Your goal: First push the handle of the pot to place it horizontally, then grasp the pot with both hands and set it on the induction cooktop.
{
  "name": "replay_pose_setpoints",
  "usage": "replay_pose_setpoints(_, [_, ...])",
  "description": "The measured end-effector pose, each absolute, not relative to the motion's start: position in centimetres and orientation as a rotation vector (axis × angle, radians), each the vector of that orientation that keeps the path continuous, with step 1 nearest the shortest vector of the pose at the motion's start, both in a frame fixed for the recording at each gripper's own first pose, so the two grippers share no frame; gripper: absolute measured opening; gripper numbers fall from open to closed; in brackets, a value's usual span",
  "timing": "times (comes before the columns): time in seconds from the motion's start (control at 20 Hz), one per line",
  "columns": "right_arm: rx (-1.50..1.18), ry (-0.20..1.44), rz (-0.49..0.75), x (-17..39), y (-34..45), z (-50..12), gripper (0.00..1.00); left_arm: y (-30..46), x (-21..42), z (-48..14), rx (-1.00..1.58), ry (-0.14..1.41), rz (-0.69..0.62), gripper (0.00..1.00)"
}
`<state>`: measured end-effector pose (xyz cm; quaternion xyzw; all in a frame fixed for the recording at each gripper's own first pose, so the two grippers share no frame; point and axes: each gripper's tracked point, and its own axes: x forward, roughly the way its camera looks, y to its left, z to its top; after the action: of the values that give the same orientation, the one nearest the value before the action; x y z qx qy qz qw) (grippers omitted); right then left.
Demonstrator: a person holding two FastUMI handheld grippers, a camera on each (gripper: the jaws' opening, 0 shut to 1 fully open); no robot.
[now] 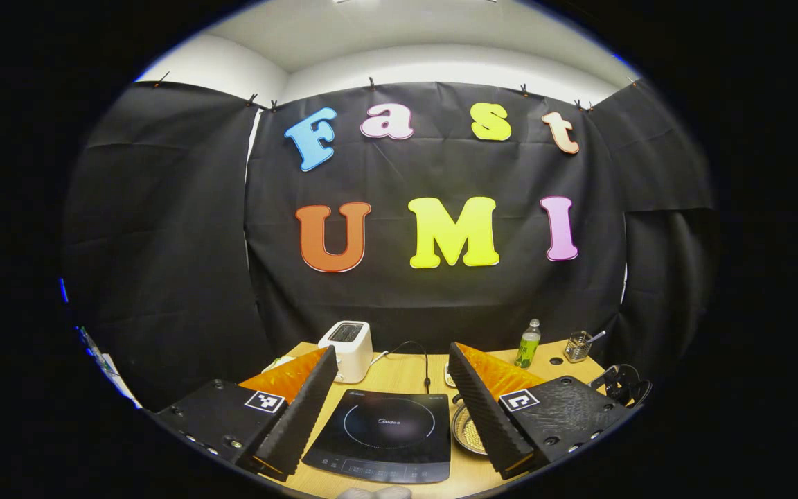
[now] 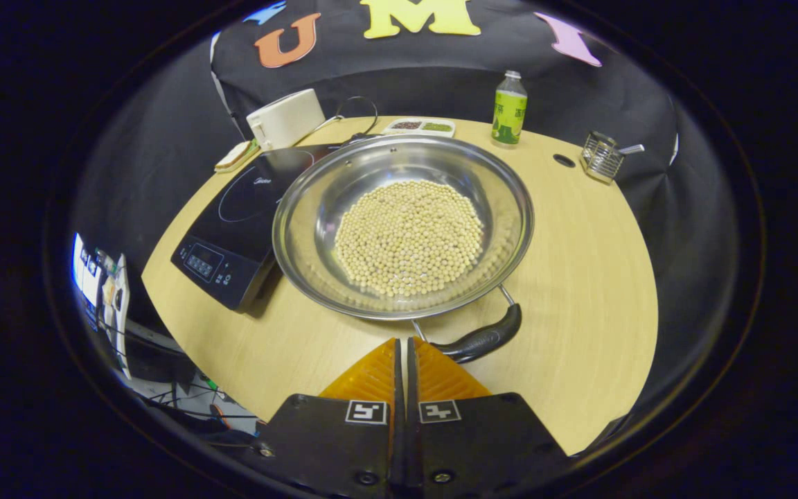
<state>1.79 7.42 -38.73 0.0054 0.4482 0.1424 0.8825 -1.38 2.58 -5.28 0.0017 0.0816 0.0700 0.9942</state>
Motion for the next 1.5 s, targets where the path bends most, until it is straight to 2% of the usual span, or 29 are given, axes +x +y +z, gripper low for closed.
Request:
replay_pose_setpoints(0.2, [0.019,0.939,0.286,2.2,6.6,-38.9,0.04,2.1,-0.9,-5.4,0.007,0.169,0.135,0.96])
replay_pose_setpoints(0.25, [0.019,0.941,0.284,2.2,6.4,-38.9,0.0,2.0,-0.9,-5.4,0.006,0.168,0.135,0.96])
replay_pose_setpoints(0.85, [0.02,0.955,0.272,3.6,3.4,-38.8,0.0,0.3,0.1,-5.6,0.003,0.179,0.144,0.96])
replay_pose_setpoints(0.95, [0.018,0.955,0.275,3.9,3.1,-38.8,0.04,-0.1,0.3,-5.4,0.005,0.179,0.145,0.96])
replay_pose_setpoints(1.1, [0.019,0.956,0.285,4.3,2.6,-38.8,0.01,-0.9,0.6,-5.1,0.004,0.178,0.148,0.96])
replay_pose_setpoints(1.15, [0.017,0.955,0.288,4.5,2.3,-38.8,0.04,-1.2,0.8,-5.1,0.005,0.18,0.149,0.96])
replay_pose_setpoints(1.5, [-0.001,0.957,0.309,5.8,0.4,-38.9,0.01,-3.0,1.0,-5.4,0.002,0.19,0.176,0.96])
